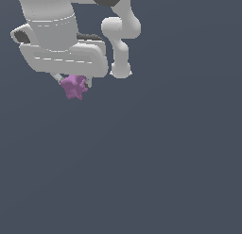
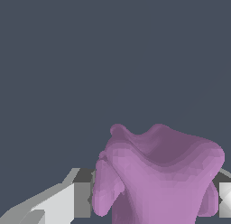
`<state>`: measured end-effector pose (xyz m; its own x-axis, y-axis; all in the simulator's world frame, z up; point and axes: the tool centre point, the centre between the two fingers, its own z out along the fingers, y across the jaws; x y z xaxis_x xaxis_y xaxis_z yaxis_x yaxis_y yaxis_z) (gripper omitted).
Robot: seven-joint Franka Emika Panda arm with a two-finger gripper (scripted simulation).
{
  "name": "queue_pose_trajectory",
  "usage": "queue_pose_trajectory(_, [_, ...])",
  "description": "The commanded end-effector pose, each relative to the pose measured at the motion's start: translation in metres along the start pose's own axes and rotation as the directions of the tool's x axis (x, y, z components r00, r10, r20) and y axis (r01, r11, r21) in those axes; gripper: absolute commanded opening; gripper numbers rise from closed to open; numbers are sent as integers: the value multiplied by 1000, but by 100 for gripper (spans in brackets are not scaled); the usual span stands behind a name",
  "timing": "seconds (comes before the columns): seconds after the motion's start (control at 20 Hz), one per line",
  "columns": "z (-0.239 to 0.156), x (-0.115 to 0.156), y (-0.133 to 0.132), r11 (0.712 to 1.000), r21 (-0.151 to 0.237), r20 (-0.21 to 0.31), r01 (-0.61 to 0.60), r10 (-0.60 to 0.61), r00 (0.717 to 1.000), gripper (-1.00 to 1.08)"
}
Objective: Pick up the object and move it to a goal position.
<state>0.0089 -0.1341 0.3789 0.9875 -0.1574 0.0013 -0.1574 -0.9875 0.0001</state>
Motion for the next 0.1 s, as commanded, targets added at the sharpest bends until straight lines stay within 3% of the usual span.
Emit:
queue_pose_trajectory(0.0, [1, 1, 0, 1000, 0, 1, 0, 0, 1000, -100])
queue_pose_trajectory(0.05, [1, 1, 0, 1000, 0, 1, 0, 0, 1000, -100])
